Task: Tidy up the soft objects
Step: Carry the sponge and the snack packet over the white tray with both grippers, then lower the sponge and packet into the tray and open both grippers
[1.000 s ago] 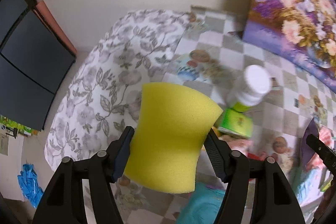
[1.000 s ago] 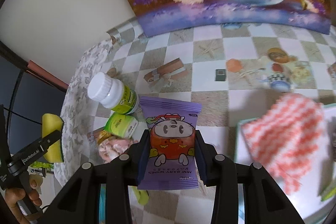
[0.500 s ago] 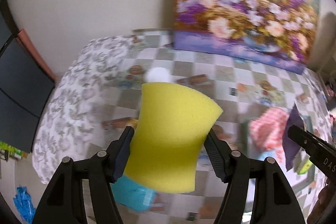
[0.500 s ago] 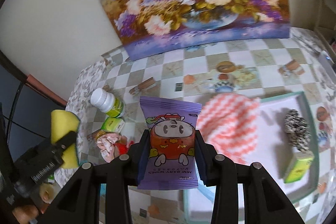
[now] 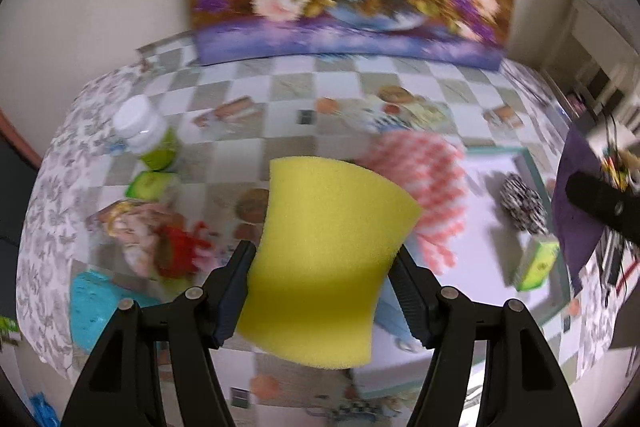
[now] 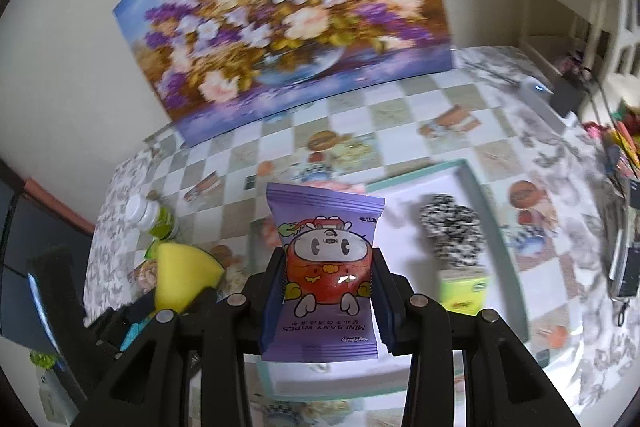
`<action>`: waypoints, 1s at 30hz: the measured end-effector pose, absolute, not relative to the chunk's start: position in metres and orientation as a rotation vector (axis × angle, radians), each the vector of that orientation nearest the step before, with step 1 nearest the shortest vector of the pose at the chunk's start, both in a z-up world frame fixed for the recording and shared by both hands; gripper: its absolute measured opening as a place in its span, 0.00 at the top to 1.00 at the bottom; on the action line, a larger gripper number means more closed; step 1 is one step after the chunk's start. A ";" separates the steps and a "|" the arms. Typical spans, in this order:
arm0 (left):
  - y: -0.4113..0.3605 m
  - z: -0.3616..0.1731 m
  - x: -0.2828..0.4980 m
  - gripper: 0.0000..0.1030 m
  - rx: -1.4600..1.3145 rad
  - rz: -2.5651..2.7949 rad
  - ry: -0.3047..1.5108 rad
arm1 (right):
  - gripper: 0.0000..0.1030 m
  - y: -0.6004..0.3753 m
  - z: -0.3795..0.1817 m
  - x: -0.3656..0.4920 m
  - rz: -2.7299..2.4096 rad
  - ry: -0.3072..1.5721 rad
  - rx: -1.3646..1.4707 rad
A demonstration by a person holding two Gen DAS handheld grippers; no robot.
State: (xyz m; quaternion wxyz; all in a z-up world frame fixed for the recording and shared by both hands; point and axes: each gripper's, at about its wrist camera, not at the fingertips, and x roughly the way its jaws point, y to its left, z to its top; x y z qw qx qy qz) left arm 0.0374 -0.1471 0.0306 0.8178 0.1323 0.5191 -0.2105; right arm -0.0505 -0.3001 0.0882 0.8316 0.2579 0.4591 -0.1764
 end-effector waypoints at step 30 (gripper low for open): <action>-0.233 -0.031 -0.018 0.33 0.434 -0.594 1.237 | 0.60 -0.401 -0.015 -0.098 -0.628 1.241 0.624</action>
